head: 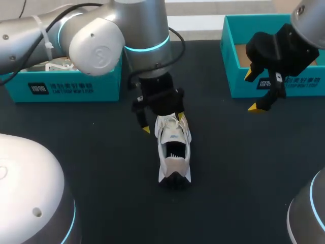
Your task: Take the shoe out of the shoebox, open the shoe tongue, remove and reinsert the insole, then place the shoe into the shoebox
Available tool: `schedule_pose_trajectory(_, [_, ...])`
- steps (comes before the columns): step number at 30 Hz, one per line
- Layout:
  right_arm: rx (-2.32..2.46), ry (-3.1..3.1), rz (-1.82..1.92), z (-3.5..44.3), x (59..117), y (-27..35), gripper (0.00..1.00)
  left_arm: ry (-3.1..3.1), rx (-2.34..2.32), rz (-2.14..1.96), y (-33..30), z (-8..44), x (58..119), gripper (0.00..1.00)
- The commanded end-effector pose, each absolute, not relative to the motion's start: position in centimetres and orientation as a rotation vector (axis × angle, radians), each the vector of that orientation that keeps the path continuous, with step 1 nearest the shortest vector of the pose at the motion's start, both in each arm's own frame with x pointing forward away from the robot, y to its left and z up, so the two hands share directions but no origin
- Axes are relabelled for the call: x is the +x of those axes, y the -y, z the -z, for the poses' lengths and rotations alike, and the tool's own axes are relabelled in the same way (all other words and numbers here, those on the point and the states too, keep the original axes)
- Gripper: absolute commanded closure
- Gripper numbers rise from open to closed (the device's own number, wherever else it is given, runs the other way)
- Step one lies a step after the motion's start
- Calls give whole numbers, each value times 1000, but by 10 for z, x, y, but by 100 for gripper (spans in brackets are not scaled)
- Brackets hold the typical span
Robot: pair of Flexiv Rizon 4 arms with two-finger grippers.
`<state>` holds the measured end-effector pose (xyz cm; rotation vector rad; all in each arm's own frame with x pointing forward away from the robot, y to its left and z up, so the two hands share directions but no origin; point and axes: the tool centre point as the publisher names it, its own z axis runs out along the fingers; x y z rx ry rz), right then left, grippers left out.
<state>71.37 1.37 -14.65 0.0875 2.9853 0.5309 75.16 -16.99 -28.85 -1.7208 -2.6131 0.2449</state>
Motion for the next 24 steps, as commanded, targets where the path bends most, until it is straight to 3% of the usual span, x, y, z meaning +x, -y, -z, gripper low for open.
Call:
schedule_pose_trajectory(1, [90,-2990,-524,147,716,-15,0,2823,-1491,-138,166,287,731,0])
schedule_pose_trajectory(14, [90,-2990,-524,147,716,-15,0,3216,-516,-120,151,285,689,0])
schedule_pose_trajectory(24, [90,-2990,-524,147,716,-15,0,3241,-211,-265,156,297,670,0])
